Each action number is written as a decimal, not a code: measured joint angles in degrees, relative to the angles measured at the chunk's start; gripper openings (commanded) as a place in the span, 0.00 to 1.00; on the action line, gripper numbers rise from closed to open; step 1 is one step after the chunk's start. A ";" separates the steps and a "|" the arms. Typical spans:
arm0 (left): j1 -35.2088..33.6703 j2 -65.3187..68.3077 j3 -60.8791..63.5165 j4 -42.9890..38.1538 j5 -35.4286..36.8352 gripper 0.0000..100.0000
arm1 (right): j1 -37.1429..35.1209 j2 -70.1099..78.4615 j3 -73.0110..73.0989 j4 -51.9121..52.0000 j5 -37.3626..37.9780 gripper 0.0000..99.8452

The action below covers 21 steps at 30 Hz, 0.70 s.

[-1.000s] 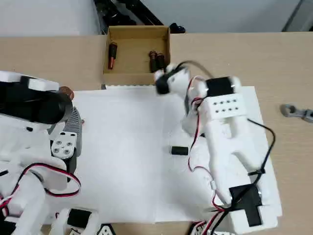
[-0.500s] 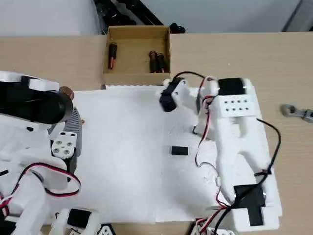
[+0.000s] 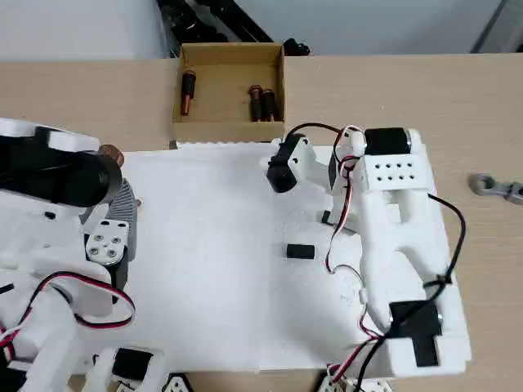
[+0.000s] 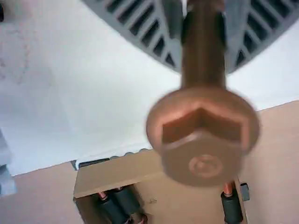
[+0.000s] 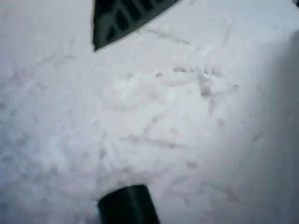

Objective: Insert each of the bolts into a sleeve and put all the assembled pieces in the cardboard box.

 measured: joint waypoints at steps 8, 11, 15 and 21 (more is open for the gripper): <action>0.00 0.00 0.00 0.00 0.00 0.01 | 0.18 6.77 0.00 -3.69 0.70 0.17; 0.00 0.00 0.00 0.00 0.00 0.01 | 0.18 8.00 0.00 -5.71 0.70 0.17; -0.35 0.00 0.00 0.00 0.09 0.01 | 0.18 9.85 0.00 -7.12 0.70 0.17; -0.35 0.26 0.00 0.00 0.00 0.01 | 0.18 13.01 0.00 -9.49 0.70 0.17</action>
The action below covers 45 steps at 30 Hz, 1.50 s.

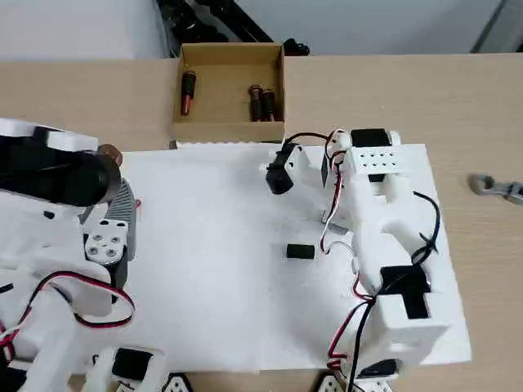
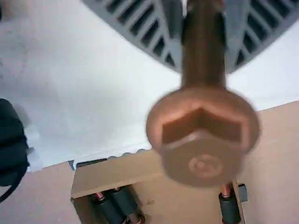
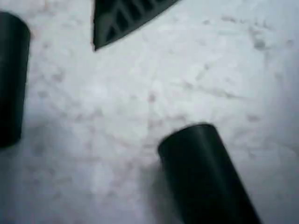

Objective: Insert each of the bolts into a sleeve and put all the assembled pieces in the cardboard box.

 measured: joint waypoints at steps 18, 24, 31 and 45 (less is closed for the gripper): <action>-3.60 2.99 0.00 0.00 0.00 0.01 | 0.26 5.36 -1.14 -2.81 0.09 0.00; -3.60 2.90 0.00 -0.26 -0.09 0.01 | 0.18 5.54 -3.60 -3.16 -3.08 0.00; -3.60 2.90 0.00 -0.79 -0.09 0.01 | 0.09 0.44 -11.69 0.70 -7.65 0.00; -3.60 2.90 0.00 -0.79 -0.09 0.01 | -5.45 -35.69 -12.04 0.70 -24.62 0.00</action>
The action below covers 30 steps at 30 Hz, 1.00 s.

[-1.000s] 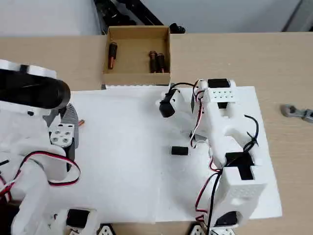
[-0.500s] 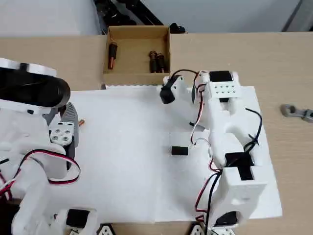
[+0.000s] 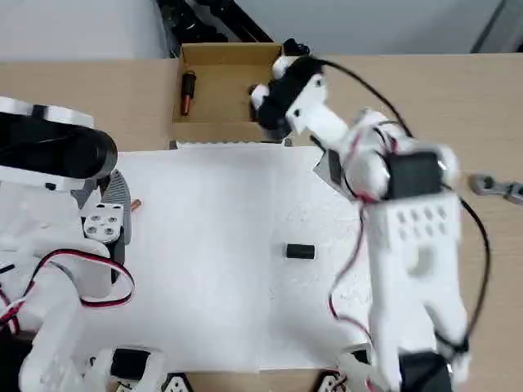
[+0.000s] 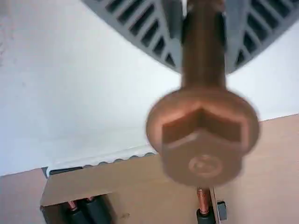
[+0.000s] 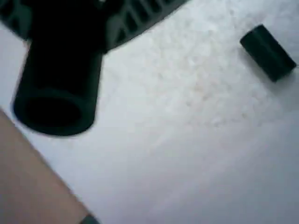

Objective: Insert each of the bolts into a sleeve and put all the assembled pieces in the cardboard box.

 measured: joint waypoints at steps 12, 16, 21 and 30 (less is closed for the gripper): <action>0.00 0.00 0.00 0.00 0.00 0.01 | 0.00 -16.35 -0.09 7.47 -34.73 0.00; 0.00 0.00 0.00 0.00 0.00 0.01 | 0.00 -21.01 3.60 8.18 -45.98 0.00; 0.00 0.00 0.00 0.00 0.00 0.01 | -4.22 -30.33 12.75 3.78 -48.62 0.00; 0.00 0.00 0.00 -3.16 0.00 0.01 | -15.03 -54.15 40.79 -20.66 -48.70 0.00</action>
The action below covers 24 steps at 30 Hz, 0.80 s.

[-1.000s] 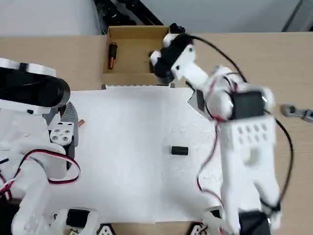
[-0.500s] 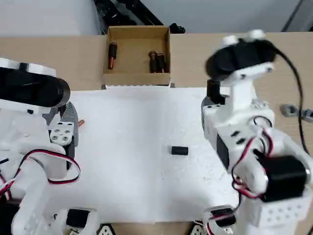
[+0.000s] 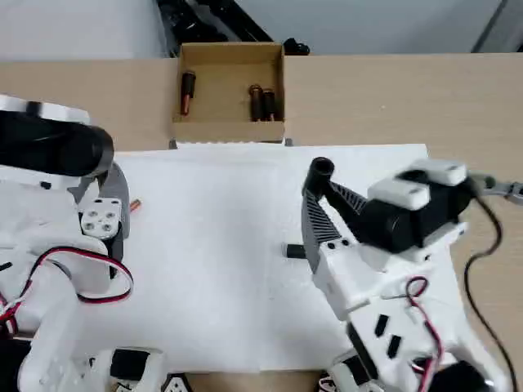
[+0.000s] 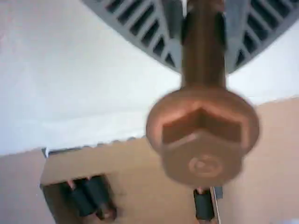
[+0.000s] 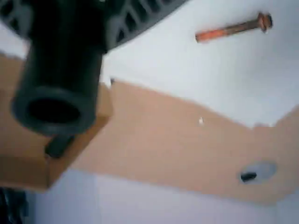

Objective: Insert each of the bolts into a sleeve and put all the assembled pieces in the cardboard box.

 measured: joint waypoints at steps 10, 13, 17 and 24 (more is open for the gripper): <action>9.23 0.09 0.00 -10.73 7.30 0.01 | -9.76 -15.56 41.85 -31.91 10.90 0.00; 13.01 0.00 0.35 -13.36 7.82 0.01 | -13.98 -16.88 46.77 -35.08 13.63 0.00; 18.20 0.00 3.60 -15.91 8.00 0.01 | -14.77 -17.49 48.70 -37.19 14.24 0.00; 26.02 0.18 10.73 -23.12 8.00 0.01 | -14.15 -17.49 48.70 -41.85 13.19 0.00</action>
